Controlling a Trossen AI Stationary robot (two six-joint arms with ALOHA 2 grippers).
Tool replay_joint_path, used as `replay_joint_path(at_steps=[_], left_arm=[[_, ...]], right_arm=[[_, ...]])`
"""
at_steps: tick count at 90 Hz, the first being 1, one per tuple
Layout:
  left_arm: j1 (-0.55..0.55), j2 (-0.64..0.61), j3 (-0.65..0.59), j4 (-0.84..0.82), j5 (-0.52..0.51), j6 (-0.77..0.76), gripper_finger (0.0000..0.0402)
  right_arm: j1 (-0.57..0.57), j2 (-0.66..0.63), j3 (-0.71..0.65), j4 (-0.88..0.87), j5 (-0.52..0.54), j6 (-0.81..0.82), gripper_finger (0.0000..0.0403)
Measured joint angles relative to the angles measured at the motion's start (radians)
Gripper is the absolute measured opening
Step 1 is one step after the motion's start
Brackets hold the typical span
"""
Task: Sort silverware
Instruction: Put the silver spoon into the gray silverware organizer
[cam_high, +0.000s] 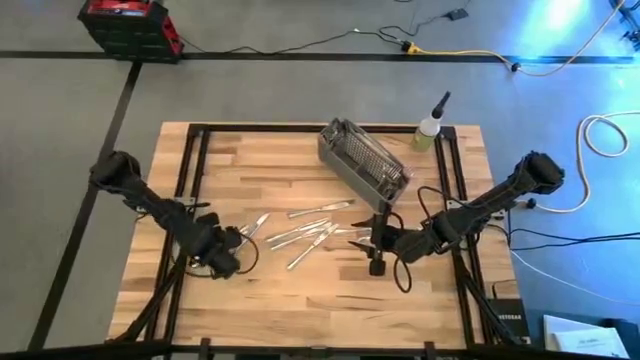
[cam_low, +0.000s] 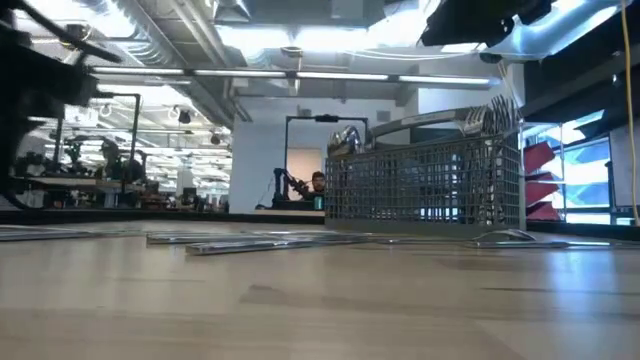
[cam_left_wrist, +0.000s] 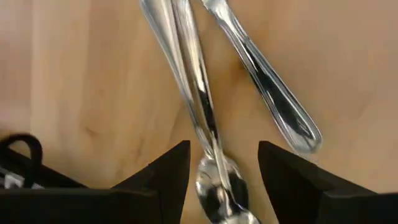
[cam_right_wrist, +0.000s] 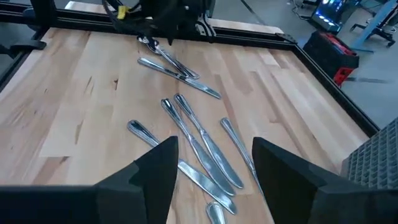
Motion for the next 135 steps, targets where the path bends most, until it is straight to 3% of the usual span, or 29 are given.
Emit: replay_joint_path(at_steps=[22,37,56,68,84,102,117,127,135], left_arm=[[-0.045,0.0,-0.045,-0.004,0.013,-0.102,0.0174],[-0.059,0.001,-0.113,0.029,0.091,-0.105,0.0174],[-0.069,0.0,-0.143,0.088,0.09,-0.096,0.0168],[-0.069,0.0,-0.143,0.094,0.09,-0.081,0.0127],[-0.069,-0.001,-0.141,0.091,0.085,-0.032,0.0022],[-0.063,0.004,-0.092,0.021,0.082,0.005,0.0007],[-0.038,0.002,0.038,-0.163,-0.048,0.068,0.0002],[-0.017,0.002,0.143,-0.265,-0.215,0.116,0.0001],[-0.005,0.002,0.22,-0.281,-0.381,0.176,0.0001]], right_arm=[[0.0,0.0,0.0,0.0,0.0,-0.02,0.019],[0.0,0.0,0.0,0.0,0.0,-0.021,0.019],[0.0,0.0,0.0,0.001,0.002,-0.021,0.019],[0.0,0.0,0.0,0.001,0.004,-0.021,0.019],[0.0,0.0,0.0,0.0,0.008,-0.022,0.019],[0.0,0.0,0.0,0.015,0.008,-0.026,0.019],[0.0,0.0,0.0,0.223,-0.023,-0.091,0.019],[-0.023,0.0,0.0,0.31,-0.114,-0.148,0.019],[-0.069,0.0,0.0,0.344,-0.12,-0.081,0.019]])
